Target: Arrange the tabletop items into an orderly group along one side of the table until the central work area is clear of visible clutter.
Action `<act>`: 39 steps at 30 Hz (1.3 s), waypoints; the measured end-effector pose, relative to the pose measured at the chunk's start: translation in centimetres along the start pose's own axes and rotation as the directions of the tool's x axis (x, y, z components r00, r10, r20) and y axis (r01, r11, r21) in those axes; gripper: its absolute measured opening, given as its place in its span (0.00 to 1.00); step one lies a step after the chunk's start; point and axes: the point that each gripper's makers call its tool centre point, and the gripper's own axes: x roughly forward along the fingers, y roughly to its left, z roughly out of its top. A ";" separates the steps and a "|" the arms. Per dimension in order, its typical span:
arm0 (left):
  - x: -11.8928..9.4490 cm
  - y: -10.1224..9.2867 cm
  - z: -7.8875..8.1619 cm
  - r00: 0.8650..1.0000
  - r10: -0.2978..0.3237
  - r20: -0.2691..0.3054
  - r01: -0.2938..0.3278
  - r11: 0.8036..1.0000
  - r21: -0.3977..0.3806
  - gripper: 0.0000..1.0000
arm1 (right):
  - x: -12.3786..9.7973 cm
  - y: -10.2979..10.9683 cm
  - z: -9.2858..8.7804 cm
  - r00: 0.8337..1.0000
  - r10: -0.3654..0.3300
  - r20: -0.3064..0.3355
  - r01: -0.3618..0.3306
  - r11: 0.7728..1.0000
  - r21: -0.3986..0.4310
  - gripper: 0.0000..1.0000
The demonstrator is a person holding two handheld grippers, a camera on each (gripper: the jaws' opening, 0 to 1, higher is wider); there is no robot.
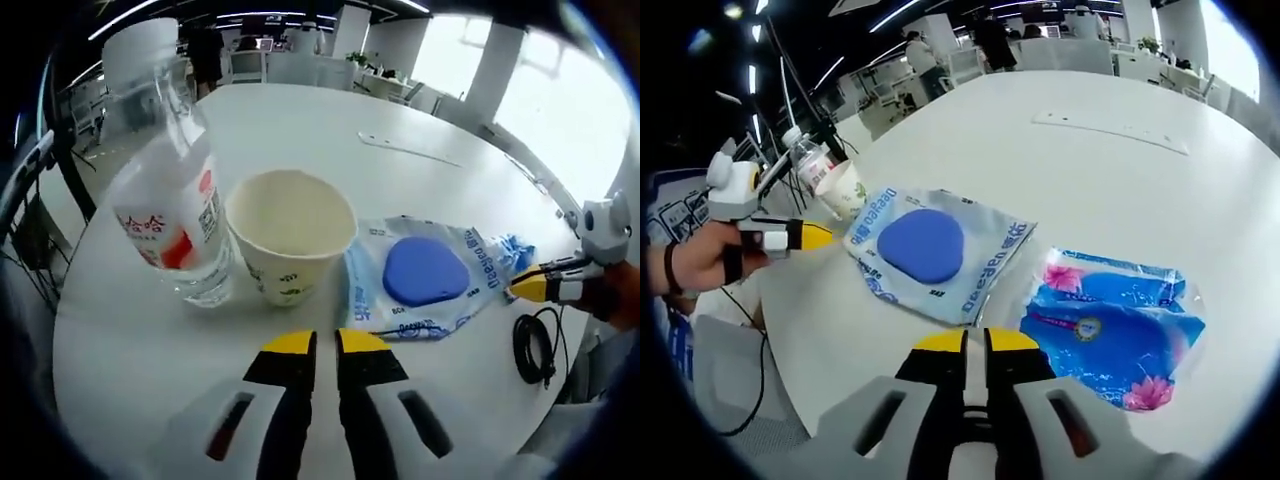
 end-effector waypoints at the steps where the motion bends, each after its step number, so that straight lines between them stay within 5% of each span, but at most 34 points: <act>1: -0.2 0.0 0.0 1.000 0.000 0.002 0.000 1.000 0.000 0.05 | -0.1 0.0 -0.1 1.000 0.000 -0.001 0.000 1.000 -0.001 0.04; 39: -4.9 -2.1 -2.6 0.997 -0.064 0.040 0.061 0.996 0.066 0.10 | -4.0 0.8 -3.0 0.999 -0.003 0.032 0.003 1.000 -0.019 0.06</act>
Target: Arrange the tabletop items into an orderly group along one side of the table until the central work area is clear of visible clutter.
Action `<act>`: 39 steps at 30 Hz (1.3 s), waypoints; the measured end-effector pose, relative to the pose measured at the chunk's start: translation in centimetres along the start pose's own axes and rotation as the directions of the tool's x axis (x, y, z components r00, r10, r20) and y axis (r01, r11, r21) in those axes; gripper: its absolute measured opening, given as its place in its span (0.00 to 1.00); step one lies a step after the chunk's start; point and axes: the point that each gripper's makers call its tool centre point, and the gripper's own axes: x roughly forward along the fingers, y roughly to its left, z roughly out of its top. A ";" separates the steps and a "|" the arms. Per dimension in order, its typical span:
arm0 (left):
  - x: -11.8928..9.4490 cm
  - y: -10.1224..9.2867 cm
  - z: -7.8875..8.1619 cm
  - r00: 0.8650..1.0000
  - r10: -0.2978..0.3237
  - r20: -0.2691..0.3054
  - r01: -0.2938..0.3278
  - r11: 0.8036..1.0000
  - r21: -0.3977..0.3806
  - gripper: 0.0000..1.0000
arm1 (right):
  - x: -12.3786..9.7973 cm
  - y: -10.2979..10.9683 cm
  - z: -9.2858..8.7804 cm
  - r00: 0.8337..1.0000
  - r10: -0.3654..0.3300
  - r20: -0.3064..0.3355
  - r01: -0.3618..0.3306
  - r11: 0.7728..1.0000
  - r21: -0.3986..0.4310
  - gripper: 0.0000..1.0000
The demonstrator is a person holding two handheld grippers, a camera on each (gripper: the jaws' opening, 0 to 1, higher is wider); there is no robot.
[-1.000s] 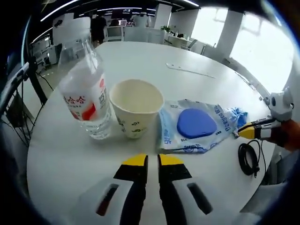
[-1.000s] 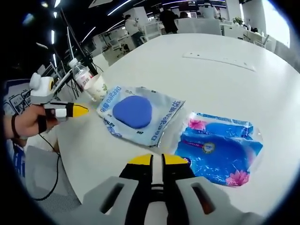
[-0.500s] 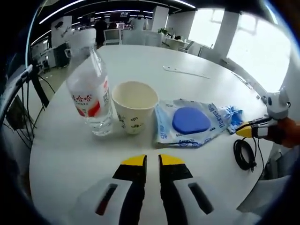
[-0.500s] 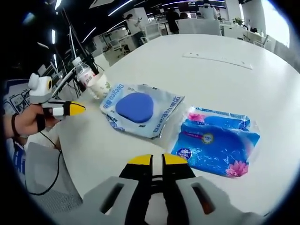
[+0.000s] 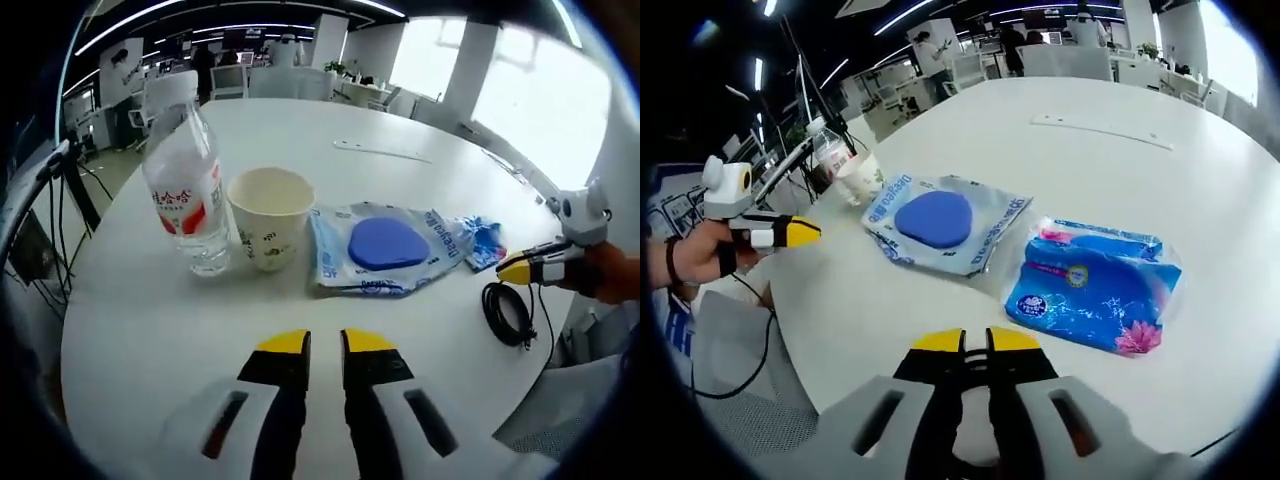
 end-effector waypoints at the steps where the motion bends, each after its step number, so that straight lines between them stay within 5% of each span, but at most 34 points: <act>1: -0.1 -0.1 -0.1 1.000 -0.003 0.001 0.003 1.000 -0.004 0.10 | -0.1 -0.1 0.0 1.000 -0.001 0.004 0.001 1.000 0.002 0.06; 14: -1.2 -1.5 -0.2 0.999 -0.033 0.015 0.033 0.999 0.016 0.11 | -1.4 -0.6 -1.2 1.000 -0.016 0.021 0.015 1.000 0.024 0.06; 39: -2.9 -1.2 -0.8 0.999 -0.037 0.025 0.037 0.999 0.027 0.13 | -3.0 -1.5 -2.4 0.998 -0.048 0.038 0.046 0.997 0.062 0.06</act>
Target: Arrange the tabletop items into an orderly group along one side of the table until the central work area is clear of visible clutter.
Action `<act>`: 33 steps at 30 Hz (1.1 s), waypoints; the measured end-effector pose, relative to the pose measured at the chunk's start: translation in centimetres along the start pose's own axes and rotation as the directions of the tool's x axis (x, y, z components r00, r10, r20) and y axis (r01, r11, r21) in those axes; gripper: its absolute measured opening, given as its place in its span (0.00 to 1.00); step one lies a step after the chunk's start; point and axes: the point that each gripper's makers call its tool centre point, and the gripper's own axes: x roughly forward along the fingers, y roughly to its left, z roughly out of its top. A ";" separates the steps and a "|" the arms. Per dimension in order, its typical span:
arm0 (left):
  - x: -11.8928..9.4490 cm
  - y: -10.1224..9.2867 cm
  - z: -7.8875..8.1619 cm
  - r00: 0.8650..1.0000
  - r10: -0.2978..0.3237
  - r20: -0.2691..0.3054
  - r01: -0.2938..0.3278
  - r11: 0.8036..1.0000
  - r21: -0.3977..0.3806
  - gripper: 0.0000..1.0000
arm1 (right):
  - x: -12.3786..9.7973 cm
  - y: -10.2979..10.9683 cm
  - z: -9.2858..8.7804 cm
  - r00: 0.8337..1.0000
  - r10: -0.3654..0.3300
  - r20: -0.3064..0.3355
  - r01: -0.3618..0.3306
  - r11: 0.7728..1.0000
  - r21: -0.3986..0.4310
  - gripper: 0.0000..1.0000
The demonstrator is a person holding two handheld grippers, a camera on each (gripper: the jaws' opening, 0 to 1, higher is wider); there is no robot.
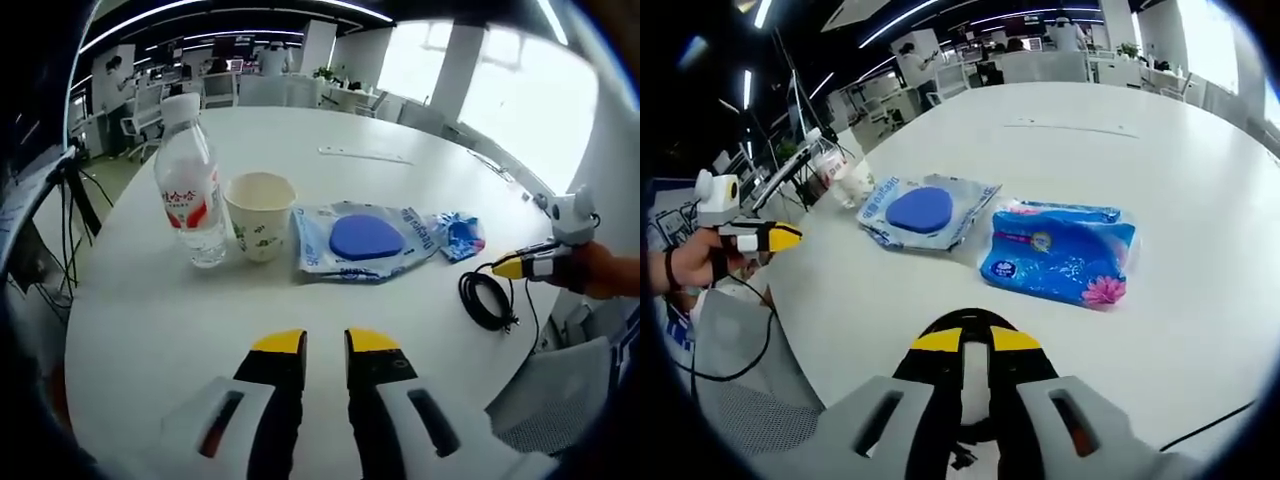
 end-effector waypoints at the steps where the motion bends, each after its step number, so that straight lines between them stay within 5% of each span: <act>1: 0.0 0.0 0.0 1.000 0.000 0.001 0.000 1.000 0.002 0.13 | 0.0 0.0 0.0 1.000 -0.001 0.001 0.001 1.000 0.002 0.06; 27: -0.7 0.9 1.0 0.999 0.006 0.033 -0.006 1.000 0.011 0.16 | -0.3 -1.3 0.8 0.999 -0.029 0.016 0.029 1.000 0.009 0.06; 33: -1.0 1.1 0.9 0.999 0.007 0.034 -0.007 1.000 0.012 0.17 | -0.6 -2.9 1.3 0.998 -0.062 0.030 0.061 0.997 0.037 0.06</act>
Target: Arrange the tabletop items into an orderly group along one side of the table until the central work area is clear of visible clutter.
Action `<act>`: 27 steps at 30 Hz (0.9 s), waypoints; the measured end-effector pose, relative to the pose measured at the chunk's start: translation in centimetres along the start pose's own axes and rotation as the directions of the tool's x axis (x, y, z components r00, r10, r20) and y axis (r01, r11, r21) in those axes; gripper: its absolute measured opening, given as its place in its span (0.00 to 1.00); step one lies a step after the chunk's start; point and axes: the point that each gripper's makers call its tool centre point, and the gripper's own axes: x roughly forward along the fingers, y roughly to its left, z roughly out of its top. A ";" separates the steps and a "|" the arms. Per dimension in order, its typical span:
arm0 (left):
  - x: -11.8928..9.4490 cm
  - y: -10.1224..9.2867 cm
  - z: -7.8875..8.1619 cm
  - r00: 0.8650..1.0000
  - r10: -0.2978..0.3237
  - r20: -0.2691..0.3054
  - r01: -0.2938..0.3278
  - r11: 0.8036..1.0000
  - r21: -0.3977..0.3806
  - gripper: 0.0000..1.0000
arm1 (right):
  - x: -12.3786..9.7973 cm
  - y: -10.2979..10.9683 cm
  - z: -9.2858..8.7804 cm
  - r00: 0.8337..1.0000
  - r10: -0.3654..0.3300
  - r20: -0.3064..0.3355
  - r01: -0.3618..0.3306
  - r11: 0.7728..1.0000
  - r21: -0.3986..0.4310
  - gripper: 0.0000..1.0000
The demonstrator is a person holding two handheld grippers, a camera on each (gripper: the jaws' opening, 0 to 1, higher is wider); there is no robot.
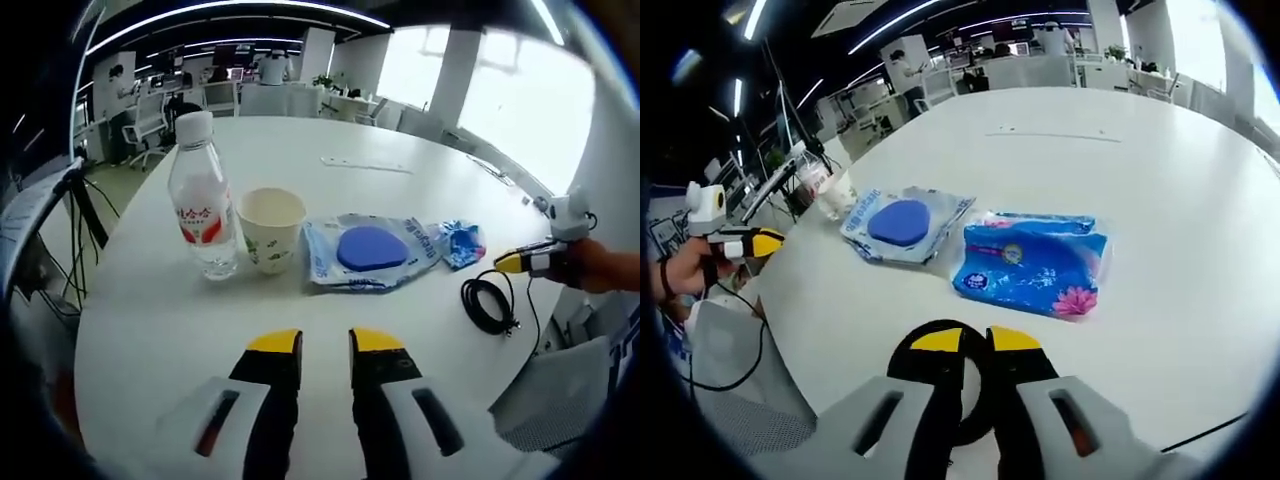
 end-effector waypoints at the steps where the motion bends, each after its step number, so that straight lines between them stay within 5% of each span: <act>1: -0.1 0.0 0.0 1.000 0.000 0.000 0.000 1.000 0.001 0.17 | 0.0 -0.2 0.1 1.000 -0.003 0.002 0.003 1.000 0.002 0.06; 14: -1.1 0.6 -0.2 1.000 0.010 0.008 -0.010 1.000 -0.005 0.17 | -0.2 -6.0 2.7 0.986 -0.163 0.025 0.162 0.986 0.047 0.10; 27: -2.3 1.7 -0.2 0.999 0.035 0.016 -0.034 0.999 -0.023 0.17 | 1.9 -9.3 4.5 0.979 -0.201 -0.026 0.201 0.979 0.021 0.19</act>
